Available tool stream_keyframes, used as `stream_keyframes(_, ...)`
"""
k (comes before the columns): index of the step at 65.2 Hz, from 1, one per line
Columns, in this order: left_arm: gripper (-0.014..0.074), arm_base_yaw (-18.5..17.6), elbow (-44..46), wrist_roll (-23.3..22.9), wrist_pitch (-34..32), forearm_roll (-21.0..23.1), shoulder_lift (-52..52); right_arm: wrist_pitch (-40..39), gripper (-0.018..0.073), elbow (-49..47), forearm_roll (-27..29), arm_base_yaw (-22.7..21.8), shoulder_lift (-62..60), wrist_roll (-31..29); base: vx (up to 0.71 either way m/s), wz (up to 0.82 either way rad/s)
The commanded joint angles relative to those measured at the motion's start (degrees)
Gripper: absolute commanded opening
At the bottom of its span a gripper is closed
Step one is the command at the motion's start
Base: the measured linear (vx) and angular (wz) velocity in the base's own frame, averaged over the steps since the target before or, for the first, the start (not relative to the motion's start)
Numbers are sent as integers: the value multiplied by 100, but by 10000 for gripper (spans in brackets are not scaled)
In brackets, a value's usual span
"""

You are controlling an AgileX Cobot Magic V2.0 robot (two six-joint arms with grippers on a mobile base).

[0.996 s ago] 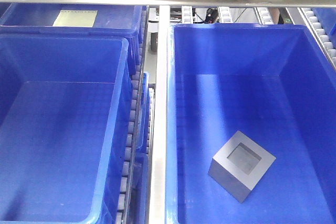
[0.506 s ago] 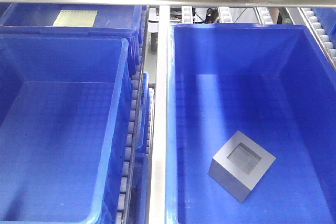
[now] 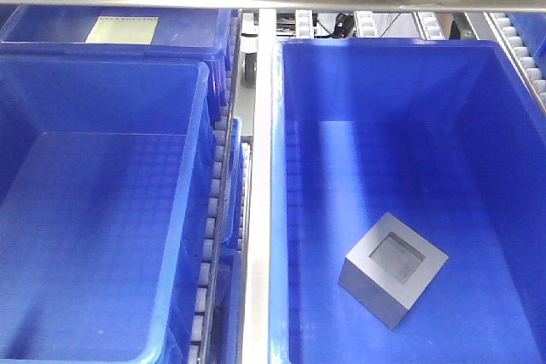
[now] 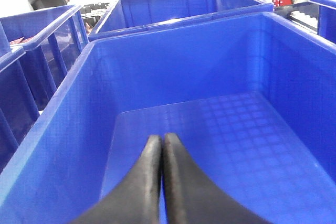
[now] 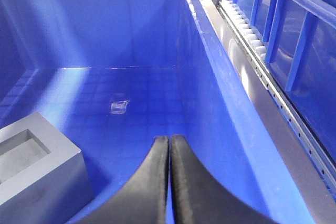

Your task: Sort gray base to blue bin

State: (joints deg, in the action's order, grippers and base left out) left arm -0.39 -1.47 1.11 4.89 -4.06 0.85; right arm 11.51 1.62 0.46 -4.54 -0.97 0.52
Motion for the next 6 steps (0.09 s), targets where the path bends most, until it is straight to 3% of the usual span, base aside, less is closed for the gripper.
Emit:
stream_keyframes(1, -6, 13, 118, -12, -405, 13, 63, -306, -5, 3, -46, 0, 5, -52, 0, 0)
stream_keyframes(6, -6, 13, 118, -12, -405, 13, 63, -306, -5, 3, -46, 0, 5, -52, 0, 0)
